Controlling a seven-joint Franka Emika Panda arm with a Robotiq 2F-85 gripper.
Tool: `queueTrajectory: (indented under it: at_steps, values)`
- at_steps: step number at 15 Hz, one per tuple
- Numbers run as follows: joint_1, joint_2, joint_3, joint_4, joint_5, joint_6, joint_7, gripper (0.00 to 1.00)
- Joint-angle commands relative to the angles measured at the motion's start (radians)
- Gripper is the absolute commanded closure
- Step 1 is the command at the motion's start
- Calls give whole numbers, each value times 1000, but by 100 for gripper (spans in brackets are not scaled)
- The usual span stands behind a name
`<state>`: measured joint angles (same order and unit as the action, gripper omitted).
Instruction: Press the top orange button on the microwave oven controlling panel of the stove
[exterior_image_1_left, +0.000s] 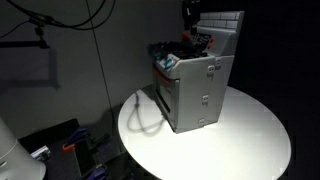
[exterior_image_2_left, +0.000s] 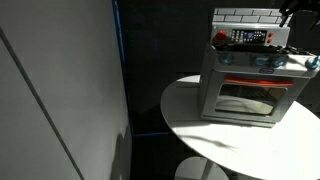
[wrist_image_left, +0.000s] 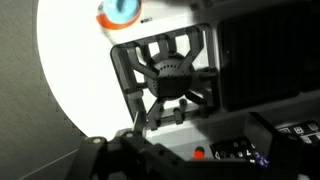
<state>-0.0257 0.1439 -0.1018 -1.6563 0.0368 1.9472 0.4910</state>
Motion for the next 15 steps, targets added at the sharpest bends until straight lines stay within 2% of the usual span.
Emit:
queueTrajectory:
  at_steps: [1,6,15]
  values:
    - [-14,-84,10,-48,14,-102,-95,0]
    - [-11,-210,18,-134,-4,-176,-188,0]
    - [-15,-440,59,-264,-17,-299,-200,0]
